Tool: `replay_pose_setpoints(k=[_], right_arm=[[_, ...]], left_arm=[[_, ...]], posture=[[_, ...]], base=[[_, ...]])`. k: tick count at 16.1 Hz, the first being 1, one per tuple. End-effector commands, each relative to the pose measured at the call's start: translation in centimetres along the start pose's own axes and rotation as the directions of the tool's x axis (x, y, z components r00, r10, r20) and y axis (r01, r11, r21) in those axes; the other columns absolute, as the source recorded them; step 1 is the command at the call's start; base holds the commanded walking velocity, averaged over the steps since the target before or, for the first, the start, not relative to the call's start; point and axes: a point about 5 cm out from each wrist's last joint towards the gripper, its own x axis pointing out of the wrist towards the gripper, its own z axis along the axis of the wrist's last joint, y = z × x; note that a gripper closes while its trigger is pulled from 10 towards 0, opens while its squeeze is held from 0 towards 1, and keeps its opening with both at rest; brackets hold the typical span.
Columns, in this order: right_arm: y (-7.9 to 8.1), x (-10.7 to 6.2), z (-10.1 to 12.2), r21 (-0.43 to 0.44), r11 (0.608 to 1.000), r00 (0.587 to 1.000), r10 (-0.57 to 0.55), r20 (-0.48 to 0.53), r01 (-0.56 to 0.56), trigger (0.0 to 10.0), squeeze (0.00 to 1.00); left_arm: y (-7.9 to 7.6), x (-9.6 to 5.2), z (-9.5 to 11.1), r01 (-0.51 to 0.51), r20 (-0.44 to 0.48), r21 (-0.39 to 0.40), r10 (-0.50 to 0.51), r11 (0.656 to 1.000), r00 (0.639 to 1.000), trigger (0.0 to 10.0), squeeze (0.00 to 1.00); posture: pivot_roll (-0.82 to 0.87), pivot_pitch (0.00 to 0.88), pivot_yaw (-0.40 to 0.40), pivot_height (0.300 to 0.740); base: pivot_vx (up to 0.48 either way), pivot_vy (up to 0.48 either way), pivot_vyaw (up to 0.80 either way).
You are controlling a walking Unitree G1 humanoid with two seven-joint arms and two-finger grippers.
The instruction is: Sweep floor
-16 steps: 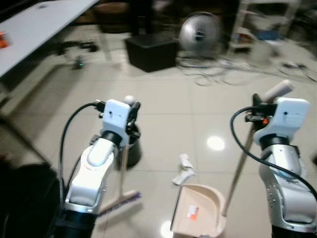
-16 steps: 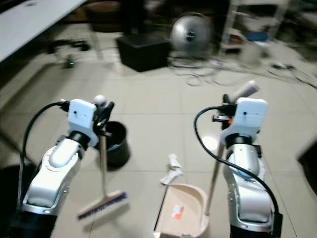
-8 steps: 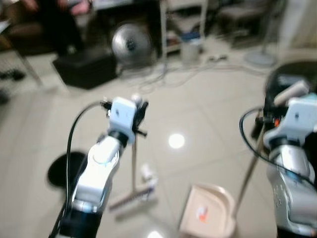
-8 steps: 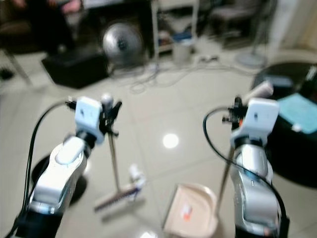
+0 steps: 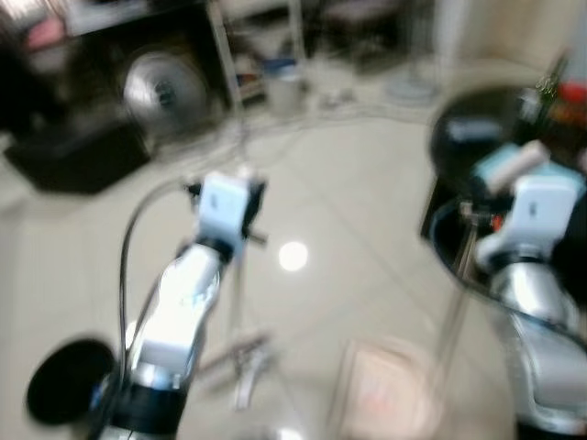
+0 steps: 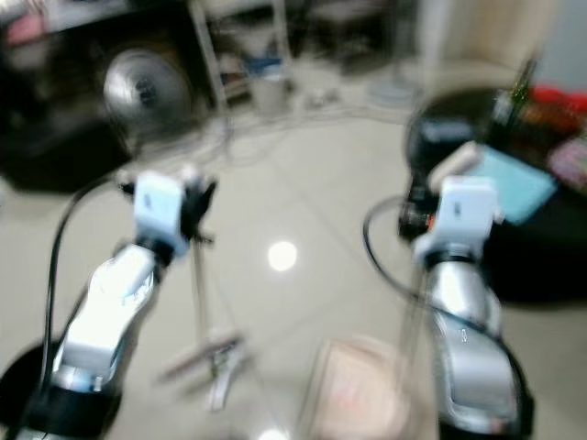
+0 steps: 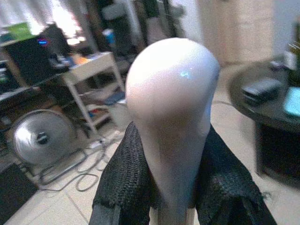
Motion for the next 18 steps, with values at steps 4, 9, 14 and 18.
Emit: replay_pose_setpoints(k=[4,9,14,18], right_arm=[[2.6,0.4,1.4,0.033,0.992,0.990,0.118,0.074,-0.120,10.0,0.00],[3.1,0.2,1.3,0.041,0.987,0.986,0.150,0.078,-0.154,10.0,0.00],[3.3,-0.1,0.4,0.091,0.982,0.985,0.163,0.055,-0.168,10.0,0.00],[2.8,0.5,-0.2,-0.022,0.995,0.992,0.096,0.083,-0.094,10.0,0.00]], left_arm=[[2.7,-0.6,0.4,-0.109,0.017,0.070,0.108,0.992,0.994,10.0,0.00],[3.0,-0.9,0.2,-0.119,0.011,0.080,0.118,0.990,0.993,10.0,0.00],[2.8,-0.8,0.2,-0.105,-0.001,0.085,0.105,0.991,0.994,10.0,0.00],[1.9,-0.6,-0.6,-0.067,-0.035,0.101,0.071,0.993,0.997,10.0,0.00]], posture=[[-0.04,0.015,0.070,0.740],[-0.03,0.018,0.068,0.740],[-0.03,0.021,0.071,0.740],[-0.02,0.039,0.081,0.740]], base=[[0.368,0.000,0.80],[0.371,0.000,0.80],[0.370,0.000,0.09],[0.093,0.000,0.00]])
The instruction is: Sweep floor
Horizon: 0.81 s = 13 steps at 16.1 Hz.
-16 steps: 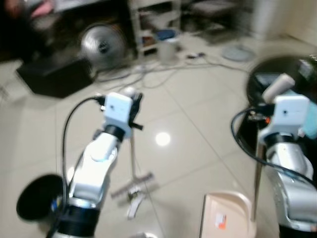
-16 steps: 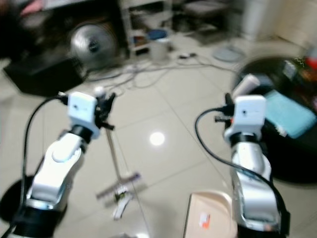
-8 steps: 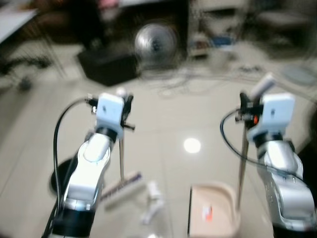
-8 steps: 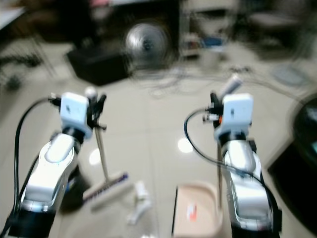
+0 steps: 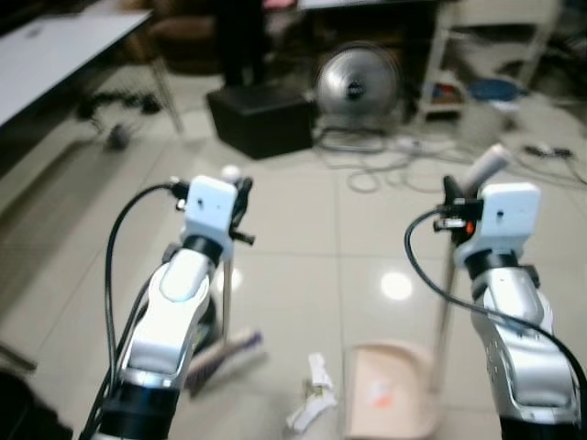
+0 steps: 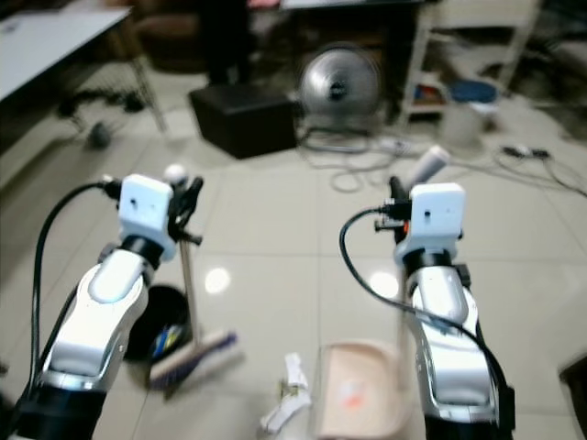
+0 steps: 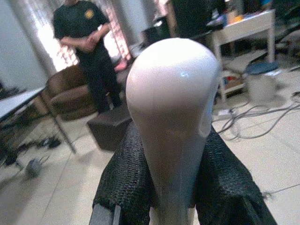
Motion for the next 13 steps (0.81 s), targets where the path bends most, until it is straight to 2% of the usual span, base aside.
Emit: replay_pose_setpoints(k=[1,4,5,8,10,13], right_arm=[[0.6,0.2,0.6,0.017,0.999,0.999,0.026,0.043,-0.027,10.0,0.00],[0.7,0.6,-0.5,0.025,0.999,0.999,0.038,0.022,-0.039,10.0,0.00],[0.6,0.7,-0.8,0.021,0.999,0.999,0.029,0.025,-0.029,10.0,0.00],[0.0,1.1,-2.7,-0.002,1.000,1.000,-0.007,0.012,0.007,10.0,0.00],[-0.3,1.2,-3.0,-0.013,1.000,0.999,-0.016,0.035,0.016,10.0,0.00],[-0.6,1.3,-3.4,-0.065,0.997,0.996,-0.023,0.087,0.029,10.0,0.00]], left_arm=[[0.4,0.0,0.0,-0.015,0.005,0.033,0.014,0.999,1.000,10.0,0.00],[-0.4,0.5,-0.3,0.012,0.038,0.081,-0.015,0.997,0.999,10.0,0.00],[-0.5,0.7,-0.4,0.003,0.036,0.066,-0.005,0.998,0.999,10.0,0.00],[-0.5,1.5,-1.1,-0.047,0.061,-0.042,0.050,0.998,0.997,10.0,0.00],[-0.4,1.7,-1.7,-0.075,0.069,-0.120,0.083,0.990,0.994,10.0,0.00],[-1.1,1.8,-2.1,-0.104,0.095,-0.169,0.121,0.980,0.988,10.0,0.00]], posture=[[-0.02,0.049,0.085,0.740],[0.00,0.092,0.097,0.740],[0.00,0.098,0.099,0.740],[0.02,0.190,0.124,0.740],[0.01,0.252,0.133,0.740],[0.01,0.300,0.137,0.740]], base=[[0.000,0.000,0.00],[0.000,0.000,0.00],[0.000,0.000,0.00],[0.000,0.000,0.00],[0.000,0.000,0.00],[0.000,0.000,0.00]])
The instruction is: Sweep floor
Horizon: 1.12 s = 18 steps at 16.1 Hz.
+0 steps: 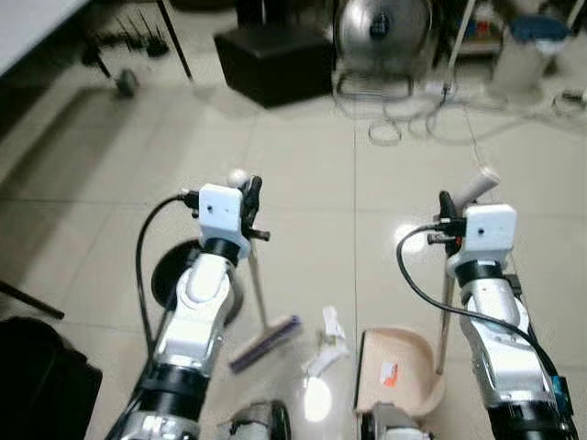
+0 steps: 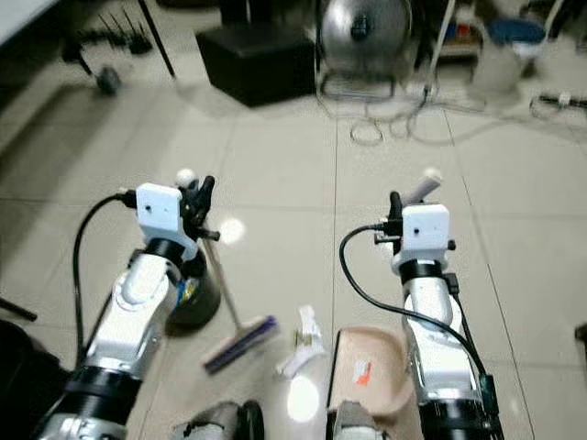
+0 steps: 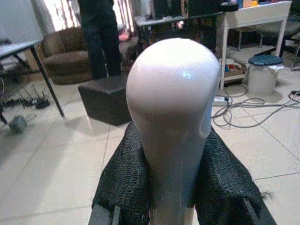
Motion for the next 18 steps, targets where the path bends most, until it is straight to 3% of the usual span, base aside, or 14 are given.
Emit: replay_pose_setpoints(k=[1,5,10,12,14,15,16,18], right_arm=[[-0.1,0.7,1.0,-0.065,0.998,0.996,0.003,0.085,0.003,10.0,0.00],[1.0,1.7,0.9,-0.055,0.998,0.989,0.006,0.147,0.002,10.0,0.00],[6.4,0.3,-1.1,-0.019,0.992,0.984,0.129,0.125,-0.128,10.0,0.00],[7.3,0.1,-1.1,-0.007,0.989,0.980,0.150,0.129,-0.150,10.0,0.00],[7.6,0.4,-1.1,0.005,0.990,0.980,0.141,0.139,-0.143,10.0,0.00],[7.5,0.5,-1.1,0.008,0.990,0.981,0.136,0.138,-0.138,10.0,0.00],[6.8,1.0,-1.0,0.026,0.995,0.987,0.093,0.134,-0.097,10.0,0.00],[6.3,1.4,-1.1,0.034,0.997,0.989,0.068,0.129,-0.073,10.0,0.00]], left_arm=[[0.3,0.4,0.5,-0.034,0.057,0.005,0.034,0.999,0.998,10.0,0.00],[-1.1,1.6,0.7,-0.046,0.104,-0.049,0.051,0.998,0.993,10.0,0.00],[-2.1,2.7,0.4,-0.136,0.078,-0.160,0.150,0.978,0.986,10.0,0.00],[-2.2,3.2,1.0,-0.164,0.080,-0.214,0.184,0.963,0.980,10.0,0.00],[-2.7,4.0,1.8,-0.173,0.069,-0.325,0.206,0.930,0.976,10.0,0.00],[-2.9,4.1,1.9,-0.174,0.065,-0.343,0.208,0.923,0.976,10.0,0.00],[-3.3,4.4,2.9,-0.169,0.064,-0.435,0.218,0.885,0.974,10.0,0.00],[-3.6,4.7,3.7,-0.157,0.066,-0.491,0.217,0.857,0.974,10.0,0.00]], posture=[[0.01,0.313,0.133,0.740],[0.03,0.330,0.123,0.740],[0.05,0.322,0.121,0.740],[0.05,0.308,0.118,0.740],[0.06,0.300,0.113,0.740],[0.06,0.299,0.113,0.740],[0.06,0.280,0.112,0.740],[0.06,0.271,0.111,0.740]], base=[[0.000,0.000,0.00],[0.000,0.000,0.00],[0.000,0.000,0.00],[0.000,0.000,0.00],[0.000,0.000,0.00],[0.000,0.000,0.00],[0.000,0.000,0.00],[0.000,0.000,0.00]])
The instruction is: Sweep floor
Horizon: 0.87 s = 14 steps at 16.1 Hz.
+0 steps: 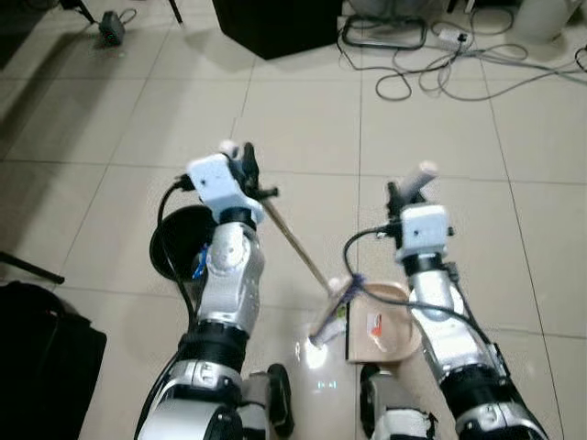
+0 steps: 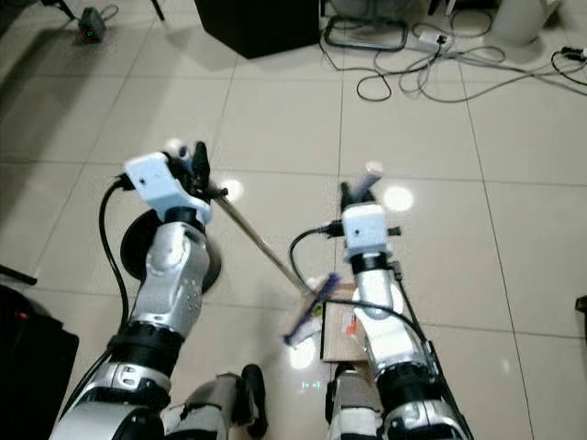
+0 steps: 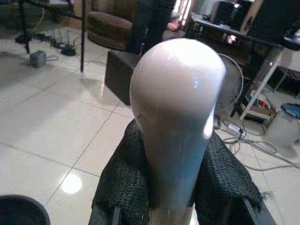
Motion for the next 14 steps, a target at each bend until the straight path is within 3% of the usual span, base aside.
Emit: replay_pose_setpoints(k=[1,4,9,11,12,14], right_arm=[[0.0,-0.2,-0.4,0.028,0.999,1.000,-0.016,-0.017,0.016,10.0,0.00],[-0.4,0.2,-0.5,0.031,0.999,0.999,-0.029,-0.020,0.029,10.0,0.00],[-1.0,0.4,-0.8,0.045,0.998,0.998,-0.050,-0.029,0.052,10.0,0.00],[-1.2,0.4,-0.9,0.046,0.997,0.998,-0.055,-0.029,0.056,10.0,0.00],[-1.3,0.4,-0.9,0.048,0.997,0.998,-0.058,-0.030,0.059,10.0,0.00],[-1.5,0.1,-1.1,0.054,0.996,0.997,-0.063,-0.032,0.065,10.0,0.00]], left_arm=[[-3.0,0.5,1.3,0.040,0.029,-0.159,-0.036,0.986,0.999,10.0,0.00],[-3.3,1.2,2.7,0.054,0.014,-0.242,-0.053,0.969,0.999,10.0,0.00],[-2.4,1.4,6.3,0.148,0.054,-0.248,-0.139,0.957,0.989,10.0,0.00],[-2.1,1.7,7.6,0.162,0.117,-0.188,-0.142,0.969,0.983,10.0,0.00],[-1.9,1.9,8.5,0.175,0.166,-0.121,-0.154,0.977,0.974,10.0,0.00],[-1.3,2.3,10.7,0.193,0.278,0.103,-0.215,0.976,0.936,10.0,0.00]], posture=[[0.05,0.260,0.108,0.740],[0.06,0.238,0.102,0.740],[0.07,0.193,0.090,0.740],[0.07,0.190,0.087,0.740],[0.07,0.187,0.086,0.740],[0.07,0.186,0.087,0.740]], base=[[0.000,0.000,0.00],[0.000,0.000,0.00],[0.000,0.000,0.00],[0.000,0.000,0.00],[0.000,0.000,0.00],[0.000,0.000,0.00]])
